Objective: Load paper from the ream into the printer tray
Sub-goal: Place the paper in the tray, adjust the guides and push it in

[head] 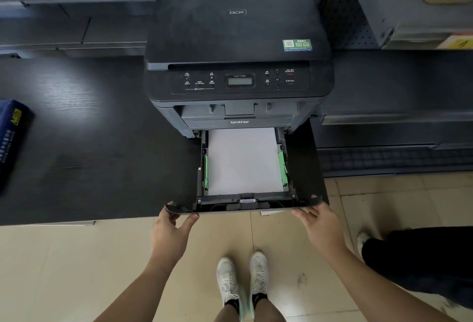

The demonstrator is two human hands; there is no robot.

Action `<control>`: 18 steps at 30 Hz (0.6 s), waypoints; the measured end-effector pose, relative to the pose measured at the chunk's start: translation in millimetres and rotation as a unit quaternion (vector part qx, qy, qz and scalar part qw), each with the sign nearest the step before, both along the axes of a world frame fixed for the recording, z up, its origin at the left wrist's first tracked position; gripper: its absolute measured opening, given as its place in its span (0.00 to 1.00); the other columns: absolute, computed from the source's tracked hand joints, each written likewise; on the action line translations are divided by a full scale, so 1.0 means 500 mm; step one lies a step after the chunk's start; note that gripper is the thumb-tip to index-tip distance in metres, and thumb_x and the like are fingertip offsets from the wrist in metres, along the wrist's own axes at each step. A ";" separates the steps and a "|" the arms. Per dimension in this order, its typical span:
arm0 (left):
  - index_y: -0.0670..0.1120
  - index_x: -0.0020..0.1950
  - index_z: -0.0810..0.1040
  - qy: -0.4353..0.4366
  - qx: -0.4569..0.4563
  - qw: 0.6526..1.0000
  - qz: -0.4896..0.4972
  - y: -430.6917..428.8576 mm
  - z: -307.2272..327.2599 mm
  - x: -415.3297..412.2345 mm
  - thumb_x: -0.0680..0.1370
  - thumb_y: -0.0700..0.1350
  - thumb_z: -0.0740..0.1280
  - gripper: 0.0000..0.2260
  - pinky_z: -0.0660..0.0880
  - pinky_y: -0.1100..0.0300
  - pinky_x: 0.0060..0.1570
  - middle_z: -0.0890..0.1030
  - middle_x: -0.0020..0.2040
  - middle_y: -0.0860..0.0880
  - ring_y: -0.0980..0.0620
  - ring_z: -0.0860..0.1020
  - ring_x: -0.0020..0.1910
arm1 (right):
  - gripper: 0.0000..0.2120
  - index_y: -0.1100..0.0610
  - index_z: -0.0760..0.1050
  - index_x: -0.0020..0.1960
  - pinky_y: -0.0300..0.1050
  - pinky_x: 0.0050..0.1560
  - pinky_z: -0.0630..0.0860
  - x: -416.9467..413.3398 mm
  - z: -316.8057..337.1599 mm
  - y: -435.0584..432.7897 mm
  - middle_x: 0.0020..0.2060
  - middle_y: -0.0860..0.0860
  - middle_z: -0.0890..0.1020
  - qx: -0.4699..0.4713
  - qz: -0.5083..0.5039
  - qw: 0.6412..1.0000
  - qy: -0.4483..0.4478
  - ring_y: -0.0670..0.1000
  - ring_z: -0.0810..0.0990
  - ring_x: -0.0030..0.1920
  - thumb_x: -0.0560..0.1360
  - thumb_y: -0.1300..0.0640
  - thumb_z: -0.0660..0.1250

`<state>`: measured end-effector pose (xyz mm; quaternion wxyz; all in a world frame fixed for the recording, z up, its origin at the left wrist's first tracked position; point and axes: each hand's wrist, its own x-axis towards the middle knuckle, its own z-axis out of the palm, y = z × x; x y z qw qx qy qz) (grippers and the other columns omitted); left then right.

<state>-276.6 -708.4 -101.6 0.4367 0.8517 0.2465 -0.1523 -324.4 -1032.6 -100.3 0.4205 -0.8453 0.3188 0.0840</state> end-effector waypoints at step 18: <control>0.43 0.59 0.78 -0.012 0.007 1.000 0.010 -0.031 0.003 0.184 0.74 0.51 0.75 0.18 0.77 0.50 0.56 0.84 0.49 0.49 0.45 0.81 0.53 | 0.19 0.65 0.78 0.58 0.43 0.55 0.75 0.182 0.008 -0.017 0.56 0.57 0.84 0.024 -0.024 0.999 -0.028 0.55 0.81 0.60 0.73 0.54 0.74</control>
